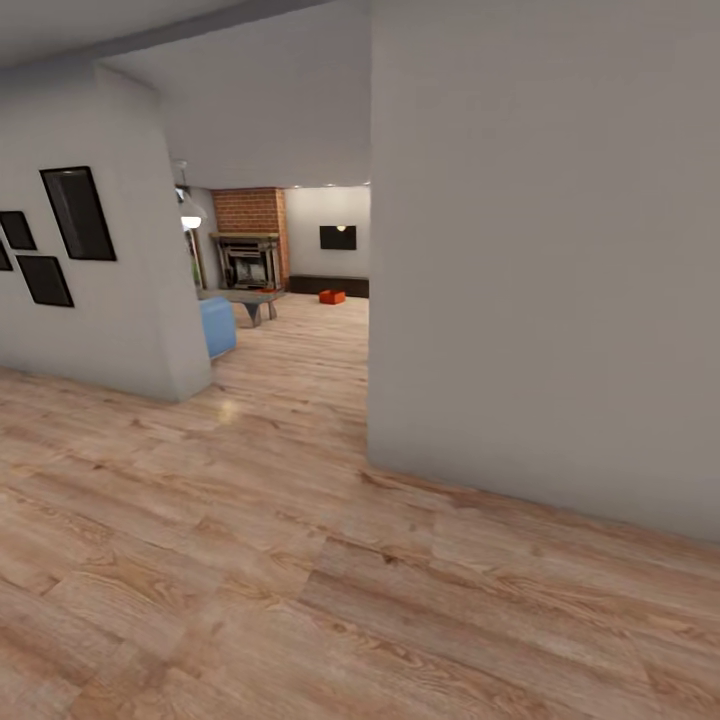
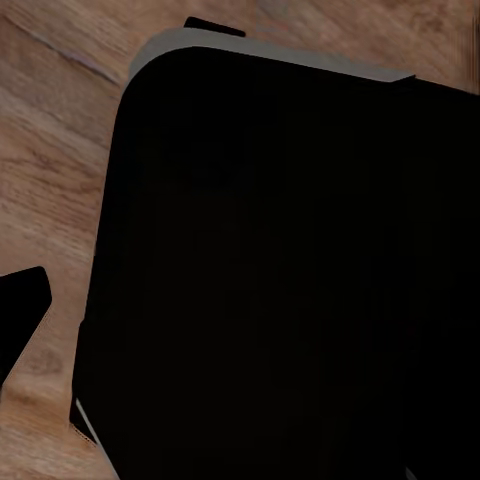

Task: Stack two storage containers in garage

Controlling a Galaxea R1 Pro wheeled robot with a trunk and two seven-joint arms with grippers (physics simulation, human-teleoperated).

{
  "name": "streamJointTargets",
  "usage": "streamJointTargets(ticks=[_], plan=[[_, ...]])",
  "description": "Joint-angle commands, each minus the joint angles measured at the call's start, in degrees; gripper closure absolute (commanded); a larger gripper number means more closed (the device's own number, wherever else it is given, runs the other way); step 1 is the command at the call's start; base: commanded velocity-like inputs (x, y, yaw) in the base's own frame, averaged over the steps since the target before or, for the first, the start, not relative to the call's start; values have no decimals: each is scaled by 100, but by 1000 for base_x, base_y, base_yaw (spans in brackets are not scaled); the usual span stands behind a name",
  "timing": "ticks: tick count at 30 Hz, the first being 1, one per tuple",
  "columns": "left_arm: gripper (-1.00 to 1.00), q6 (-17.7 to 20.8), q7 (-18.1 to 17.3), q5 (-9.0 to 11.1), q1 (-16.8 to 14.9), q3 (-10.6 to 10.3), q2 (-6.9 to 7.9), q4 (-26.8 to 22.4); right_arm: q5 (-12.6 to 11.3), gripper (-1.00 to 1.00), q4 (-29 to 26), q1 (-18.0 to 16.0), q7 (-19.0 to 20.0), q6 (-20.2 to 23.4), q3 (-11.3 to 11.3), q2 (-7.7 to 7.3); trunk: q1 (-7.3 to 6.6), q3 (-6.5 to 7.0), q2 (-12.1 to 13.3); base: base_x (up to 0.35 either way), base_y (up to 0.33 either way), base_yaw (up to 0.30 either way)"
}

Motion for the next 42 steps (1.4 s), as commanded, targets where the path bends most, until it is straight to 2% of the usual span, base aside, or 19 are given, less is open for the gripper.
streamJointTargets(ticks=[1, 23, 42], plan=[[-100, -18, 6, 24, -2, 14, -2, 0, -10, -100, 18, -8, 19, -37, 8, 1, 3, -5, -2, 336, 0, 6], [-100, -32, 6, 24, -1, 14, -11, 0, -58, -100, 18, -8, 13, -49, -4, -4, 3, -5, -2, 336, 0, 238], [-100, -28, 6, 24, -2, 14, -12, 0, -3, -100, 18, -8, 19, -32, 12, -9, 3, -5, -2, 336, 0, 29]])
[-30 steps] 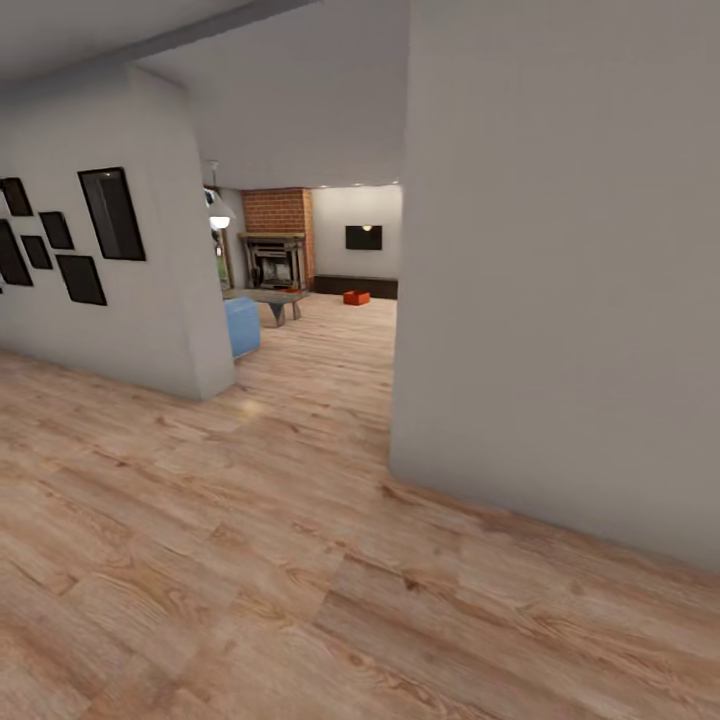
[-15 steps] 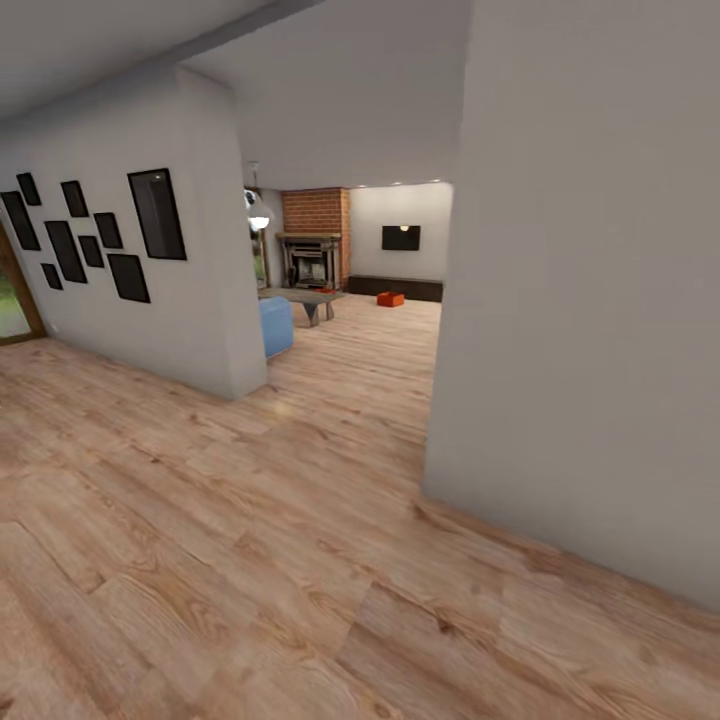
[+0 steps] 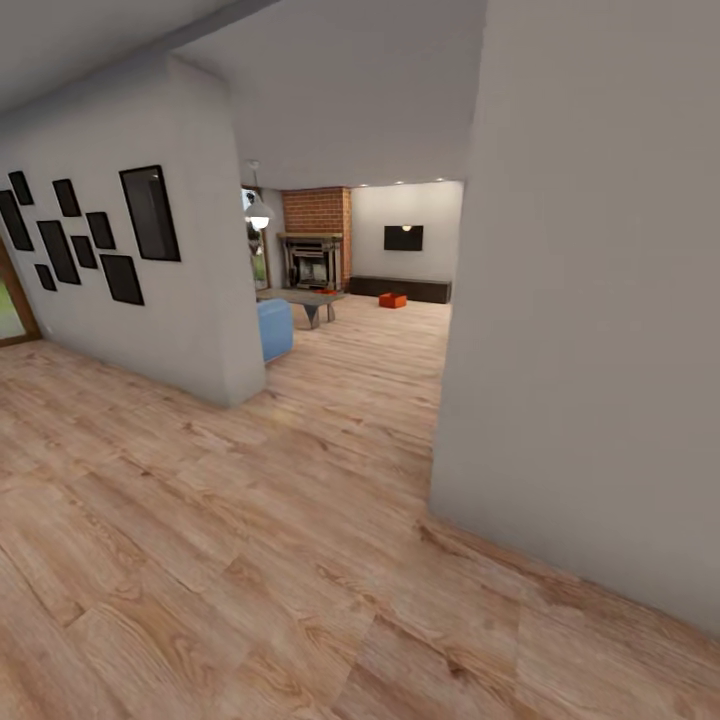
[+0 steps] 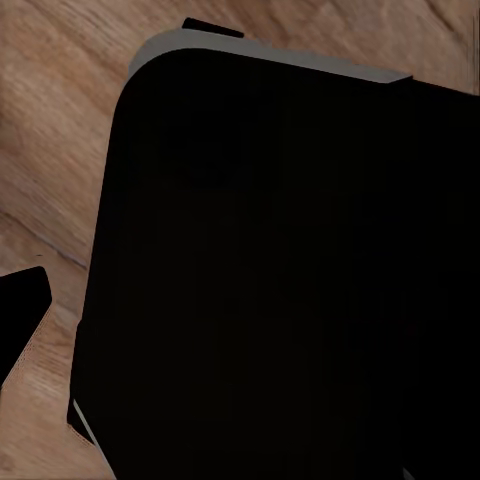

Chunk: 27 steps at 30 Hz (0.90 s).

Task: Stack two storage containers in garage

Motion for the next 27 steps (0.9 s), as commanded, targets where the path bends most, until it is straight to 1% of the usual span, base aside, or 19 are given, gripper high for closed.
streamJointTargets(ticks=[1, 9, 13, 17, 27], plan=[[-100, -13, 6, 24, -2, 14, -2, 0, -4, -100, 18, -8, 20, -37, 10, -3, 3, -5, -2, 336, 0, 0], [-100, -18, 6, 24, -2, 14, 1, 0, 0, -100, 18, -8, 20, -39, 29, -26, 3, -5, -2, 336, 0, 0], [-100, -18, 6, 20, -2, 14, 3, 0, 6, -100, 18, -8, 24, -44, 34, -8, 3, -5, -2, 336, 0, 17], [-100, -18, 6, 18, -2, 14, -1, 0, -8, -100, 18, -8, 15, -44, 28, -4, 3, -5, -2, 336, 0, 182], [-100, -18, 6, 19, -2, 14, -2, 0, -33, -100, 18, -8, 11, -52, 7, 11, 3, -5, -2, 336, 0, 261]])
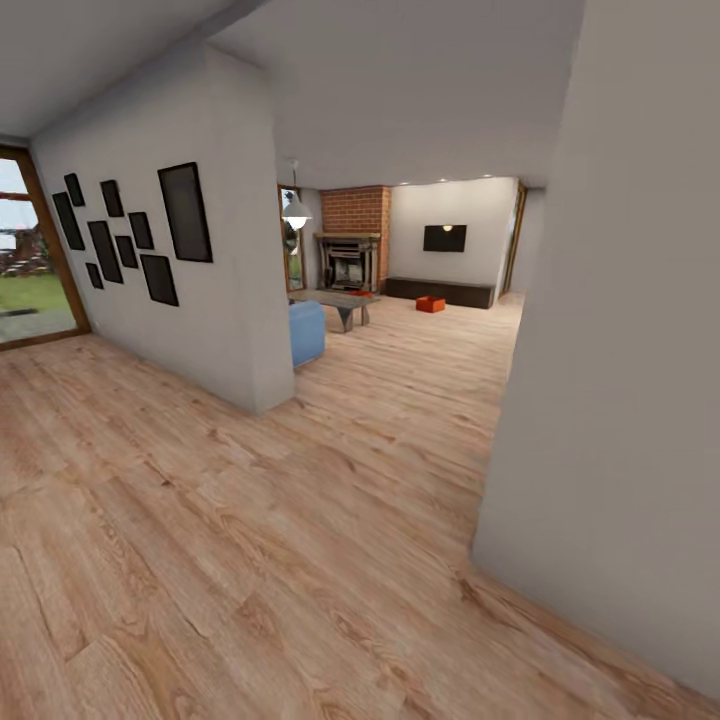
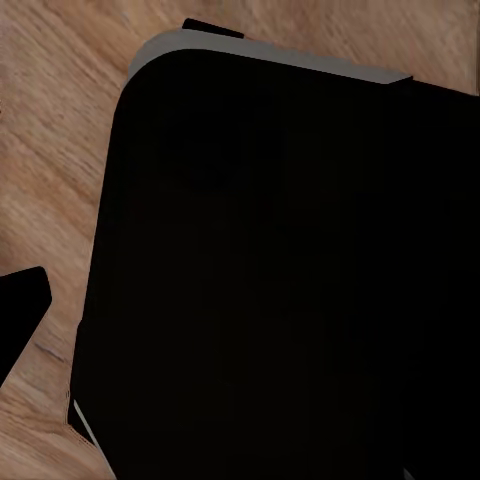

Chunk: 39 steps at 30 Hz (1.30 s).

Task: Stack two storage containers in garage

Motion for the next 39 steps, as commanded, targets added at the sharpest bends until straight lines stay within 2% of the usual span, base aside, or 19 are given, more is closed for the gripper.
streamJointTargets(ticks=[1, 39], plan=[[-100, -14, 6, 27, -2, 14, 1, 0, -19, -100, 18, -8, 18, -40, 9, 1, 3, -5, -2, 336, 0, 165], [-100, -14, 3, 20, -2, 14, 8, 0, 15, -100, 16, -8, 18, -19, 6, 2, 3, -5, -2, 336, 0, 9]])
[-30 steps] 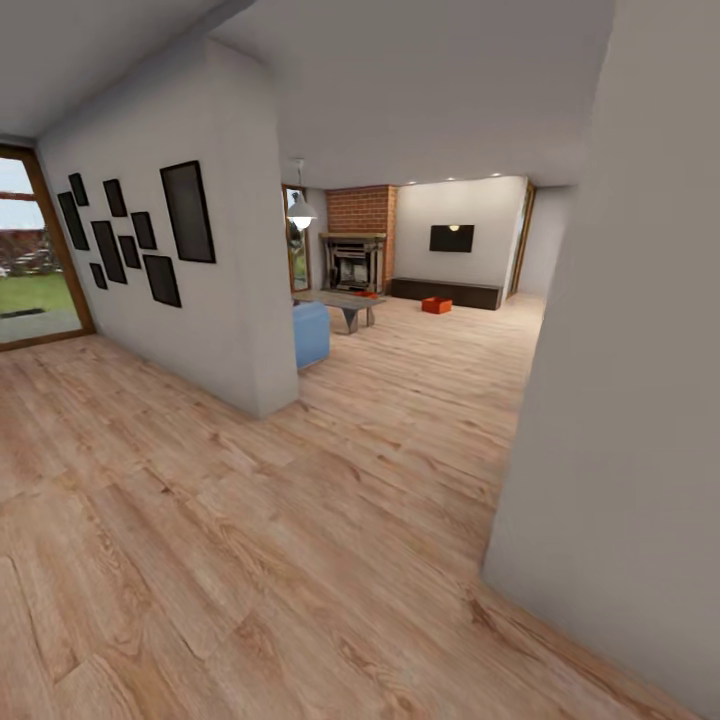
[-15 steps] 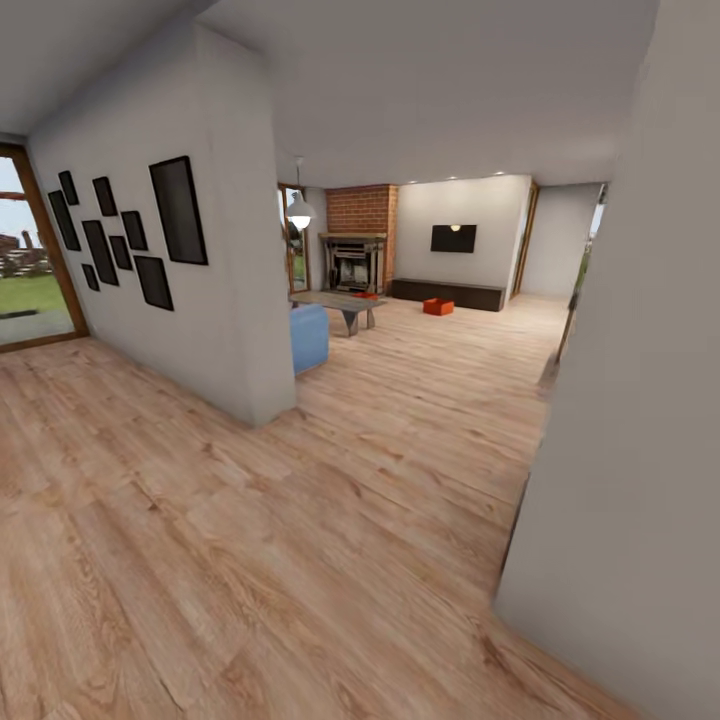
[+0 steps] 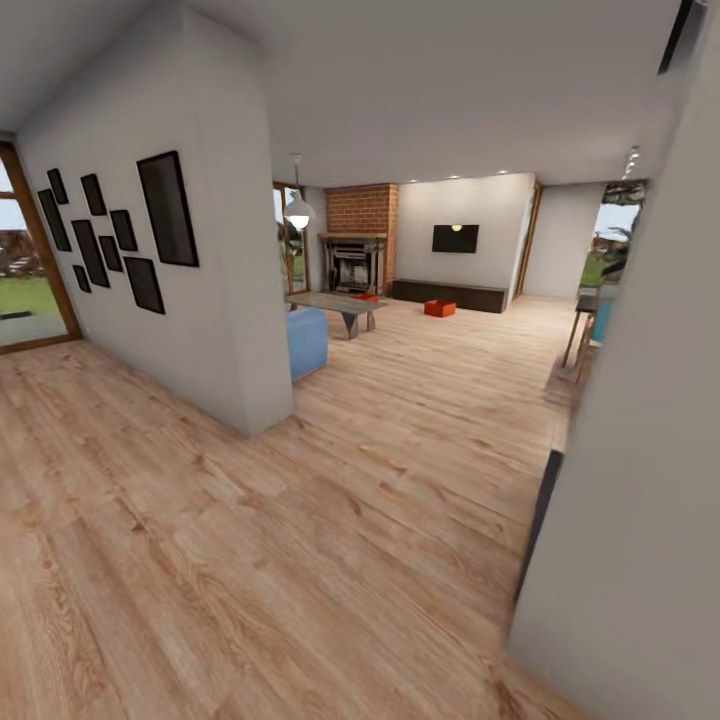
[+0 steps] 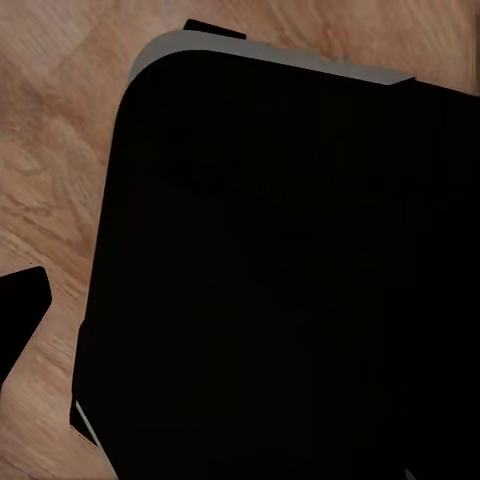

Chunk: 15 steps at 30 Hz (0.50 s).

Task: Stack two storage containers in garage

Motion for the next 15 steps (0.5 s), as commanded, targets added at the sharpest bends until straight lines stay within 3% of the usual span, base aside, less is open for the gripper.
streamJointTargets(ticks=[1, 15], plan=[[-100, -17, 7, 24, -2, 14, -4, 0, -7, -100, 16, -7, 17, -36, 11, 0, 3, -5, -3, 336, 0, 0], [-100, -21, 0, 23, -2, 6, -12, 0, -12, -100, -6, -7, 77, -45, 5, 10, 3, -5, -3, 336, 0, 21]])
